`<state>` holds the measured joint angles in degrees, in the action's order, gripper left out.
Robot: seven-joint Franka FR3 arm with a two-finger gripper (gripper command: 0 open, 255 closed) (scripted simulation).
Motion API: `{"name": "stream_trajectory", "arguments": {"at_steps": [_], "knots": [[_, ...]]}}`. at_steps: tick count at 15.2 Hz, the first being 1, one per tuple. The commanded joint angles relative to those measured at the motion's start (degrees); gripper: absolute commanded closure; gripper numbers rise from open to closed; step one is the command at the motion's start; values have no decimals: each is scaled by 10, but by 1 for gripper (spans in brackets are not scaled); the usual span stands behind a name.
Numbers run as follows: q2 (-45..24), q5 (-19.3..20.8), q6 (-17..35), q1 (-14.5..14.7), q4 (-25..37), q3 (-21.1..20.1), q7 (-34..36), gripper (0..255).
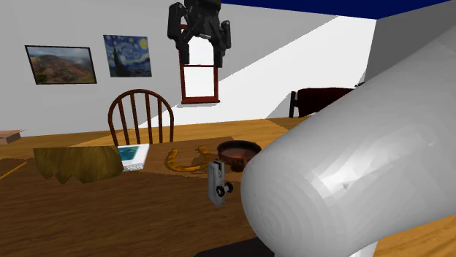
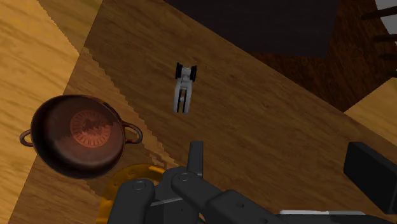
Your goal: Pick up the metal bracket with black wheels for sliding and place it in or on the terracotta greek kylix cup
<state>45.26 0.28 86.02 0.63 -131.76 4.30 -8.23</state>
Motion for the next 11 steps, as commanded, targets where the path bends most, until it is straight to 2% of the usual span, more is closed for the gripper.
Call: {"name": "stream_trajectory", "arguments": {"at_steps": [1, 11], "knots": [[0, 0, 0, 0, 0, 0, 0, 0], [21, 20, 173, -15, -192, 84, -86, 0]]}}
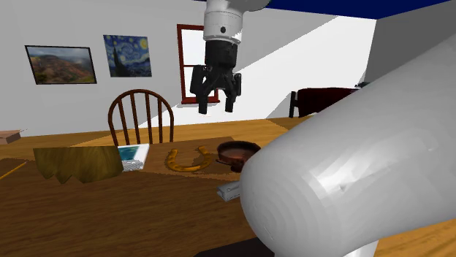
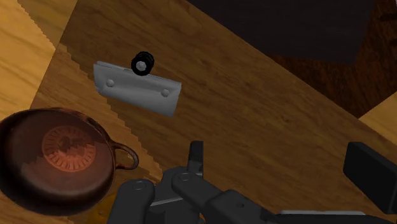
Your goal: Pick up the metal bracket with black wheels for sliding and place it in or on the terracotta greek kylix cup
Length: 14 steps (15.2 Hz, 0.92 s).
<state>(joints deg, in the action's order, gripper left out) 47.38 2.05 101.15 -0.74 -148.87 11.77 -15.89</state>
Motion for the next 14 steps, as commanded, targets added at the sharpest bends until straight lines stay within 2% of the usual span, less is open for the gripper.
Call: {"name": "stream_trajectory", "arguments": {"at_steps": [1, 8, 13, 14], "knots": [[-3, 5, 41, -4, -37, 19, -19, 0], [-67, 17, 189, -9, -125, 94, -94, 0], [-162, 5, 312, 9, -161, 161, -165, 0], [-172, 2, 323, 12, -163, 167, -172, 0]]}}
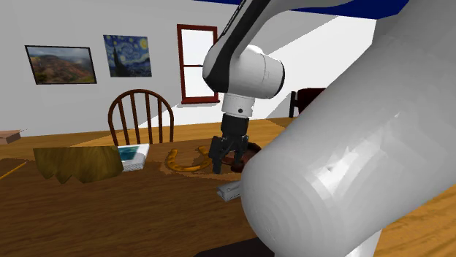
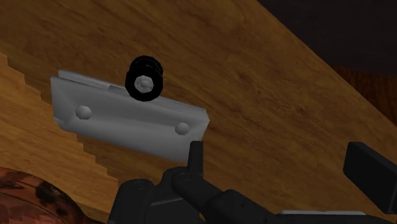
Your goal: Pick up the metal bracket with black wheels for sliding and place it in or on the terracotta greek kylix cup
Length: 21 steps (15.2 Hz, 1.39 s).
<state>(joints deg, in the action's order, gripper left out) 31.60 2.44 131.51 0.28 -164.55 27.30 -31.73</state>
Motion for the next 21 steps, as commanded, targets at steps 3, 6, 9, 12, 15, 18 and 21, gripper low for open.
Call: {"name": "stream_trajectory", "arguments": {"at_steps": [3, 6, 9, 12, 15, 18, 21], "knots": [[-37, -11, 54, 13, -17, 19, -21, 0], [-63, -23, 89, 27, -26, 27, -30, 0], [-78, -31, 107, 35, -30, 32, -35, 0], [-78, -31, 107, 35, -30, 32, -35, 0], [-78, -31, 107, 35, -30, 32, -35, 0], [-78, -31, 107, 35, -30, 32, -35, 255], [-78, -31, 107, 35, -30, 32, -35, 255]]}}
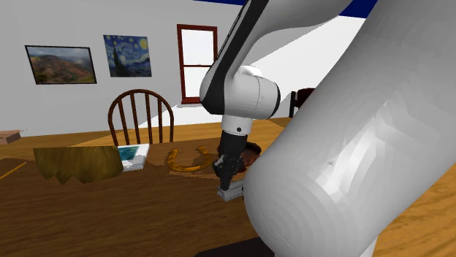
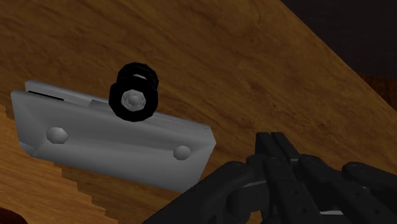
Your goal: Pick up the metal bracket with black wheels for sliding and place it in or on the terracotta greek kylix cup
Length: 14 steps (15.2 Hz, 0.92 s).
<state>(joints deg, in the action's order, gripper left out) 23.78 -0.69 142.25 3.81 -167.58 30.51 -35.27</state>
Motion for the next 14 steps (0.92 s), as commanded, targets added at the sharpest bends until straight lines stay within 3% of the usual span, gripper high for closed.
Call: {"name": "stream_trajectory", "arguments": {"at_steps": [1, 4, 5, 9, 12, 14], "knots": [[0, 0, 0, 0, 0, 0, 0, 255], [0, 0, 0, 0, 0, 0, 0, 255], [0, 0, 0, 0, 0, 0, 0, 0], [-78, 43, 69, -51, 14, -22, 99, 0], [-128, 100, 108, -103, 25, -42, 194, 0], [-144, 101, 123, -104, 26, -40, 200, 0]]}}
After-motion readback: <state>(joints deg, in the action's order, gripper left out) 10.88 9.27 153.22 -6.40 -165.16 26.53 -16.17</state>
